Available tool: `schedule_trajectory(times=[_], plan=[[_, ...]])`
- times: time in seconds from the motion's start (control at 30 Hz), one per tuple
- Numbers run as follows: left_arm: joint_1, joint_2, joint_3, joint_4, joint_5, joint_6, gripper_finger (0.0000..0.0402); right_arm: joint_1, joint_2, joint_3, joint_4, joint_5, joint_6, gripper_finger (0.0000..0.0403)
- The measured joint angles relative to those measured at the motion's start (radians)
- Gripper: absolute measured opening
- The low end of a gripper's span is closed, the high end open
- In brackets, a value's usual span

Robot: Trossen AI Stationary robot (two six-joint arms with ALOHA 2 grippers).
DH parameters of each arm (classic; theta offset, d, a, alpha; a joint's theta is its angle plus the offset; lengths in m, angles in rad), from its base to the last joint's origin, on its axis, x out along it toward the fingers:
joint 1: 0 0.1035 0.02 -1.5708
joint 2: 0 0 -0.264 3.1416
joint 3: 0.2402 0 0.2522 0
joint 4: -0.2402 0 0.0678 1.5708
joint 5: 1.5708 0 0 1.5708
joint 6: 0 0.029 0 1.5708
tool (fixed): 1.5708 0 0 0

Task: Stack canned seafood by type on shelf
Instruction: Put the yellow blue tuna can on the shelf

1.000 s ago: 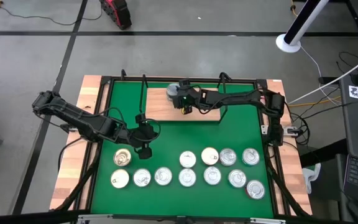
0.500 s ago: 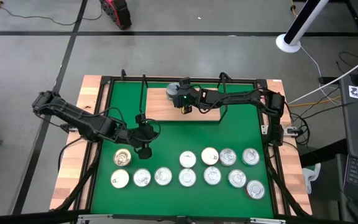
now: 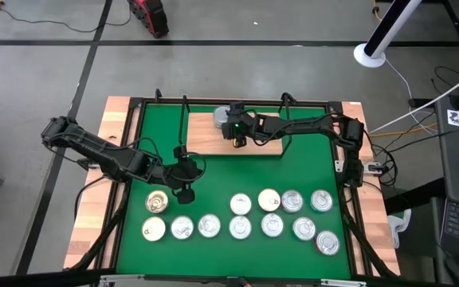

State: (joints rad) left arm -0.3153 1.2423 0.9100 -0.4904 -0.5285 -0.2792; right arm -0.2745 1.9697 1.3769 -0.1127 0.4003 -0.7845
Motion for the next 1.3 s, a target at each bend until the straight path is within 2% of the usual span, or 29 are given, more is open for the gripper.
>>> schedule_trajectory(times=[0.13, 0.3, 0.63, 0.9, 1.0, 1.17, 1.3], plan=[[0.0, 0.0, 0.0, 0.0, 0.0, 0.0, 0.0, 0.011, -0.001, 0.001, -0.021, 0.007, 0.001, 0.027], [0.0, 0.0, 0.0, 0.0, 0.0, -0.001, 0.0, 0.055, -0.002, 0.002, -0.068, 0.066, -0.003, 0.027], [-0.01, 0.0, 0.0, 0.013, 0.001, -0.012, 0.0, 0.16, -0.002, 0.002, -0.101, 0.262, -0.006, 0.0271], [-0.064, -0.001, 0.0, 0.016, 0.002, -0.069, 0.0, 0.255, -0.009, 0.003, -0.107, 0.367, -0.006, 0.0271], [-0.087, 0.0, 0.0, 0.041, 0.028, -0.129, 0.0, 0.304, -0.039, 0.003, -0.134, 0.377, 0.005, 0.0271], [-0.12, 0.019, -0.002, 0.138, 0.157, -0.18, 0.0, 0.397, -0.111, 0.003, -0.183, 0.362, 0.117, 0.0271], [-0.145, 0.077, -0.002, 0.245, 0.205, -0.194, 0.0002, 0.476, -0.155, 0.004, -0.216, 0.298, 0.202, 0.0271]])
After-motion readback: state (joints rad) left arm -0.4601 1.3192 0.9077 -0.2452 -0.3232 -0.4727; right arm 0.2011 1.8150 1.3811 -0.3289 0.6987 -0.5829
